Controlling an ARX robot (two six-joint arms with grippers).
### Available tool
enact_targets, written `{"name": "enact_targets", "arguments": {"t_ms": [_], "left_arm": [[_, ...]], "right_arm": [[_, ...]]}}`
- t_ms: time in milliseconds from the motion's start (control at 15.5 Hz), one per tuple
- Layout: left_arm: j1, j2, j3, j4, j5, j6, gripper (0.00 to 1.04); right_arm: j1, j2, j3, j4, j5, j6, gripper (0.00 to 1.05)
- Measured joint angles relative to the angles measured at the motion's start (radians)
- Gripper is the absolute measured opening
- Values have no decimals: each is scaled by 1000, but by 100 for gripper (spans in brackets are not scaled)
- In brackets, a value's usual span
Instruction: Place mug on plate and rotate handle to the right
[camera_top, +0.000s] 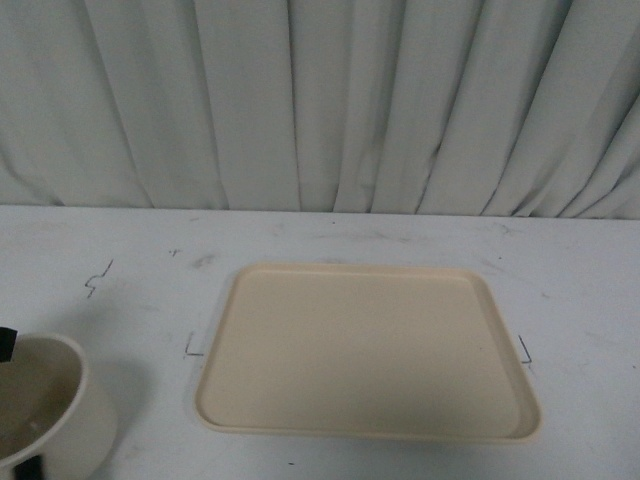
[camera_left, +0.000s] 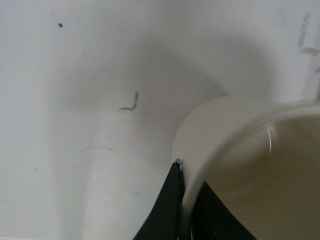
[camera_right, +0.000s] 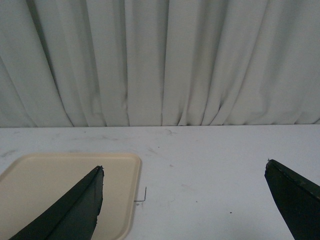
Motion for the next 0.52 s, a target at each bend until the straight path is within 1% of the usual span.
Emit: {"name": "enact_targets", "arguments": {"t_ms": [65, 194, 259, 388, 517], "left_arm": [[-21, -30, 25, -31, 13, -16, 2], [-97, -49, 112, -56, 8, -47, 3], [-154, -38, 163, -63, 3, -71, 3], [-303, 47, 289, -72, -3, -102, 3], [-466, 204, 455, -99, -20, -131, 3]], "right_arm": [[0, 0, 0, 0, 0, 0, 98], [0, 0, 0, 0, 0, 0, 98], [0, 0, 0, 0, 0, 0, 98], [0, 0, 0, 0, 0, 0, 98], [0, 0, 0, 0, 0, 0, 98]]}}
